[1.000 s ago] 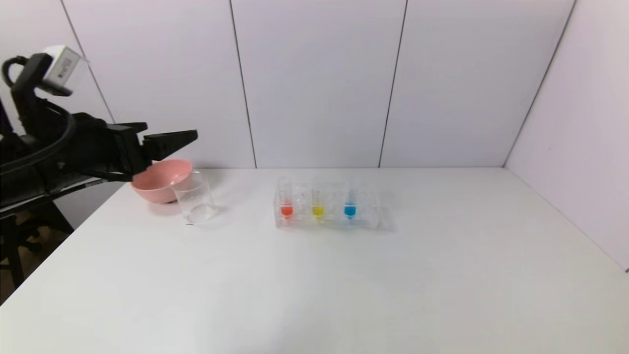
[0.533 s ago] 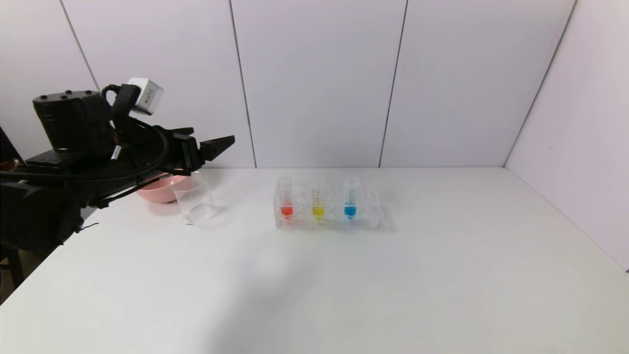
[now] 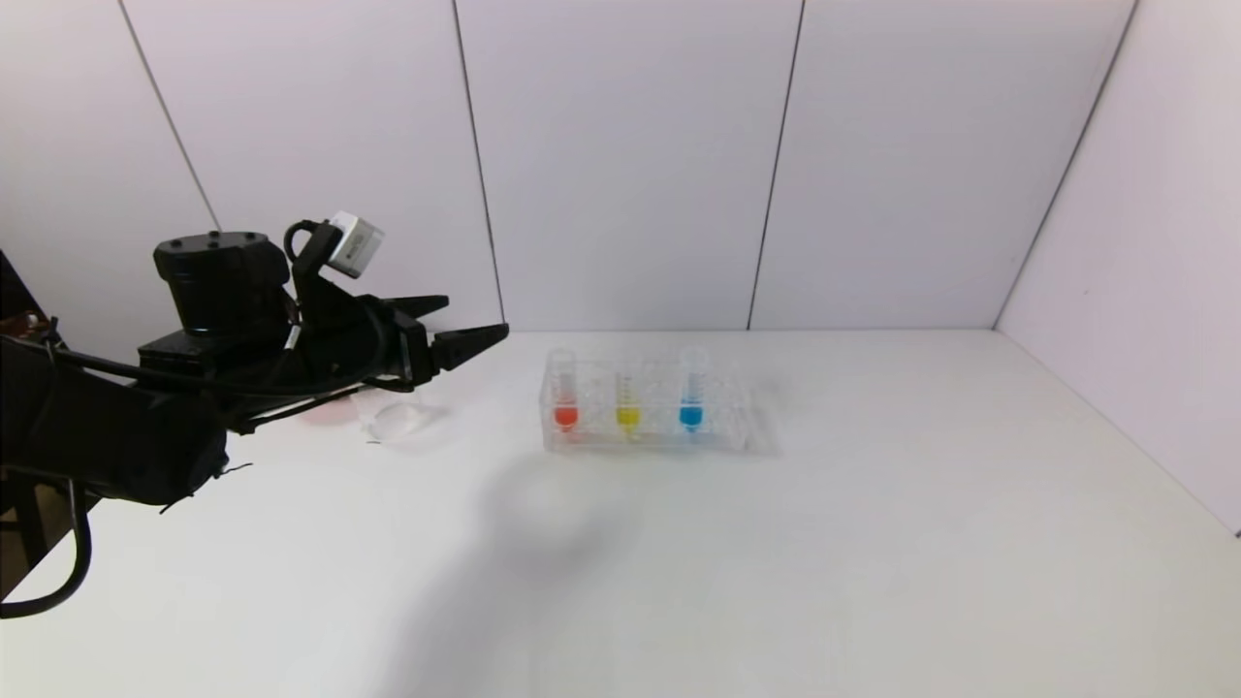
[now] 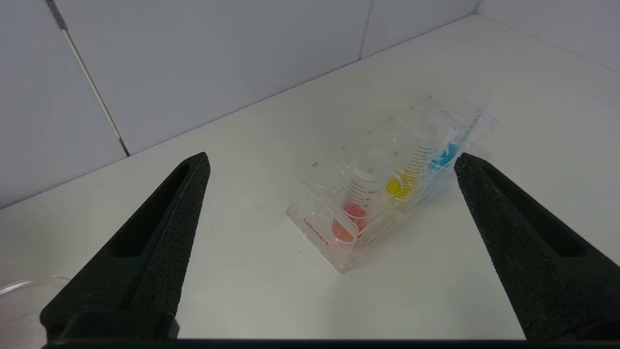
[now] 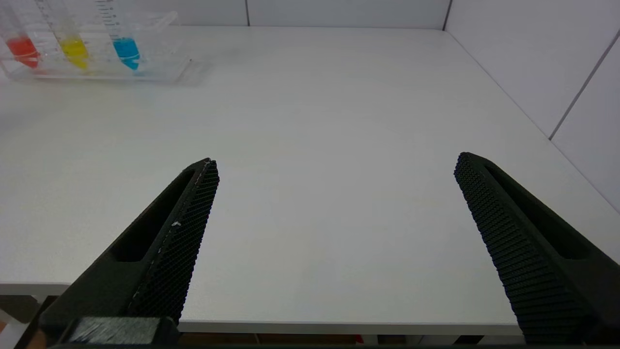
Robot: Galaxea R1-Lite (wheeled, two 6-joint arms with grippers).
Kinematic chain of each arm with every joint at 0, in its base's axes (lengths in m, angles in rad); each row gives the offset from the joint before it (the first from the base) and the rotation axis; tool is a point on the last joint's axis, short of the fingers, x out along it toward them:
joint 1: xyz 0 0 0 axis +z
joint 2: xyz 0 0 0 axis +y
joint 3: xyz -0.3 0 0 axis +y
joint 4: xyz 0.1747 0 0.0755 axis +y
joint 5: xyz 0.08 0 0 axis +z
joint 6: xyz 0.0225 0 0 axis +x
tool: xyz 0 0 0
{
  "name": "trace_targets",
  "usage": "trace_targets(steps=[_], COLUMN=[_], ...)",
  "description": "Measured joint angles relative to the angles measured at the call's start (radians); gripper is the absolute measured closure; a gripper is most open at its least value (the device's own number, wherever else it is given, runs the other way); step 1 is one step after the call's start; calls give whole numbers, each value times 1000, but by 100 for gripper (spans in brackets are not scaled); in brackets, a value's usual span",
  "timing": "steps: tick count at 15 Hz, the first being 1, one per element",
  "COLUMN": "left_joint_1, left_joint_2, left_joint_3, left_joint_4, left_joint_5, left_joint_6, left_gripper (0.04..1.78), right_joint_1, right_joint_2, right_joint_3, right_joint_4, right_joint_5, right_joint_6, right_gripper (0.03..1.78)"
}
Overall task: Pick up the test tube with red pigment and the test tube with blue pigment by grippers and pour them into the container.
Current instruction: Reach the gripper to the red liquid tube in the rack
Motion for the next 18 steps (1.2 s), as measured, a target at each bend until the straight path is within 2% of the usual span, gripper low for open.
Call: trace_targets(steps=[5,18], left_joint_1=[2,-109], left_joint_2=[70,239], left_joint_3=[53,-50], left_joint_4=[-174,-187], left_joint_5=[-176,-134], left_joint_6=[34,63], left_gripper=[6,6], right_joint_1=[0,0], right_joint_2=[0,0], right_joint_3=[0,0], right_joint_4=[0,0], right_joint_5=[0,0], right_joint_6=[0,0], right_gripper=[4,4])
